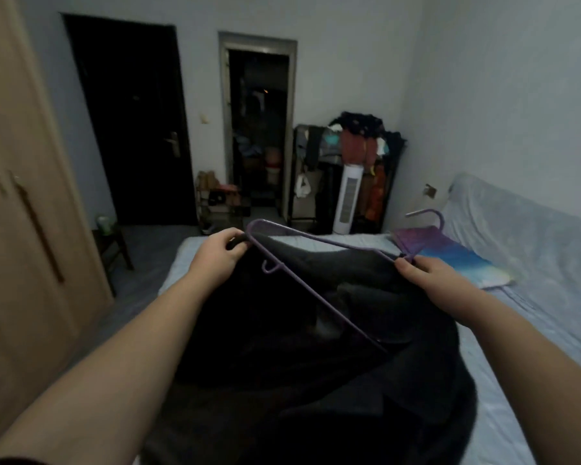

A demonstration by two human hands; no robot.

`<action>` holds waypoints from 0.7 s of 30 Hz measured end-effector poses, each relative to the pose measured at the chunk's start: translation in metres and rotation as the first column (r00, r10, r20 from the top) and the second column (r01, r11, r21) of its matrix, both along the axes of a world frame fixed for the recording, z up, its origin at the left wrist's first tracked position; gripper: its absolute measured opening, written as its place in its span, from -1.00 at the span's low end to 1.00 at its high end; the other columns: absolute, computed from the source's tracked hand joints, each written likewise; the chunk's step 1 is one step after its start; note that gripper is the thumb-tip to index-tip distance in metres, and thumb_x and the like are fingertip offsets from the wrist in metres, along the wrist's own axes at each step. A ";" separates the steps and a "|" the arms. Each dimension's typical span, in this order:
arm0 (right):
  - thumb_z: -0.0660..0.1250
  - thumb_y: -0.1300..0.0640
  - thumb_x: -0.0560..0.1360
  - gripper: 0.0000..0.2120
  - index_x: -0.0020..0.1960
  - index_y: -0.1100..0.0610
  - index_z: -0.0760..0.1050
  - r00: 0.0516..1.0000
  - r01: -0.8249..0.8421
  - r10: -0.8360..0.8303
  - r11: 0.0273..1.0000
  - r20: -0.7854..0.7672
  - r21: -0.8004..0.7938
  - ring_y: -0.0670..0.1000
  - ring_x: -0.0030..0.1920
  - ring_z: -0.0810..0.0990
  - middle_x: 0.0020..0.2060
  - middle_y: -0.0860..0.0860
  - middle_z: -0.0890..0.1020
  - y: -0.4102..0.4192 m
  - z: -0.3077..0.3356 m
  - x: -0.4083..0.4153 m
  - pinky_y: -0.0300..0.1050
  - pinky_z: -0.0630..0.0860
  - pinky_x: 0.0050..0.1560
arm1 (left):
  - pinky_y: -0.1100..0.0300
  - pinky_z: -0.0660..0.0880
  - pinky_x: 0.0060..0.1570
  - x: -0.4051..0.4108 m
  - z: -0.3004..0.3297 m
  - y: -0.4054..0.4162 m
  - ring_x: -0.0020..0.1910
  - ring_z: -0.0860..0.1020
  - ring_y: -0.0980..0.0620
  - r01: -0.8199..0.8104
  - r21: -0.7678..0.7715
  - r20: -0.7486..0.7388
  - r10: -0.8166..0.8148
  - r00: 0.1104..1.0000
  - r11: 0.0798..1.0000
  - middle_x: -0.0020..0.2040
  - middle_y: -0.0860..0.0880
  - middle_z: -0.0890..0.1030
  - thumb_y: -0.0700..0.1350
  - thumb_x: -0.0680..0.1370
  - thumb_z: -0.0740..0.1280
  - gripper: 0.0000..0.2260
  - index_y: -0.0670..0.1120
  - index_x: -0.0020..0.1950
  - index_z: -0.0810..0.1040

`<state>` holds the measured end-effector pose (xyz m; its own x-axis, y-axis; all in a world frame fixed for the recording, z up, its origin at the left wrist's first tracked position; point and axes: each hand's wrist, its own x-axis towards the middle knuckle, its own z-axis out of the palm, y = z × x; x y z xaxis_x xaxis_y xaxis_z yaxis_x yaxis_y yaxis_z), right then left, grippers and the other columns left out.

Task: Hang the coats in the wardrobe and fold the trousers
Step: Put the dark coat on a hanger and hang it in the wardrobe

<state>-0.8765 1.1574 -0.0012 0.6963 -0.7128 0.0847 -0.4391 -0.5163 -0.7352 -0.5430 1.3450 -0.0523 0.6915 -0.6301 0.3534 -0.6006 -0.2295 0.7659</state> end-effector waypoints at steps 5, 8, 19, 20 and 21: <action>0.30 -0.17 0.58 -0.80 -0.15 -0.11 0.56 0.981 -0.148 0.137 0.986 -0.139 -0.073 -0.21 -0.11 0.61 -0.18 -0.23 0.64 0.010 0.033 0.019 -0.25 0.44 -0.13 | -0.02 0.57 0.04 0.017 0.049 0.046 -0.08 0.61 0.09 -0.113 -0.034 0.105 0.116 0.988 0.993 -0.17 0.17 0.65 0.06 0.50 0.40 -0.93 0.25 -0.11 0.58; 0.26 -0.25 0.57 -0.77 -0.09 -0.14 0.56 0.939 -0.216 0.169 0.968 -0.301 -0.131 -0.20 -0.06 0.59 -0.08 -0.23 0.63 0.018 0.043 0.037 -0.15 0.48 0.03 | -0.03 0.56 0.03 0.018 0.060 0.074 -0.06 0.59 0.07 -0.183 -0.039 0.151 0.186 0.971 0.982 -0.16 0.18 0.63 0.10 0.49 0.40 -0.96 0.26 -0.11 0.56; 0.14 -0.25 0.61 -0.53 0.19 0.08 0.58 0.857 -0.275 0.092 0.914 -0.508 -0.297 0.08 0.10 0.59 0.13 0.05 0.62 0.036 0.031 0.102 -0.02 0.50 0.18 | 0.02 0.54 -0.13 -0.027 0.070 0.107 -0.15 0.56 0.05 -0.331 -0.122 0.254 0.352 0.901 0.936 -0.18 0.14 0.59 0.08 0.55 0.32 -0.96 0.18 -0.05 0.47; 0.14 -0.25 0.62 -0.53 0.19 0.09 0.58 0.868 -0.248 0.064 0.915 -0.492 -0.318 0.10 0.09 0.59 0.09 0.06 0.62 0.037 0.028 0.107 -0.02 0.51 0.16 | 0.04 0.53 -0.16 -0.035 0.068 0.105 -0.17 0.55 0.06 -0.324 -0.139 0.273 0.350 0.896 0.936 -0.20 0.13 0.58 0.07 0.55 0.32 -0.95 0.16 -0.04 0.46; 0.13 -0.25 0.62 -0.54 0.17 0.09 0.57 0.890 -0.208 0.027 0.913 -0.455 -0.352 0.11 0.07 0.59 0.04 0.06 0.61 0.039 0.025 0.110 -0.02 0.53 0.11 | 0.05 0.52 -0.20 -0.044 0.065 0.104 -0.20 0.55 0.07 -0.319 -0.144 0.286 0.348 0.893 0.937 -0.21 0.12 0.58 0.05 0.55 0.33 -0.93 0.15 -0.05 0.45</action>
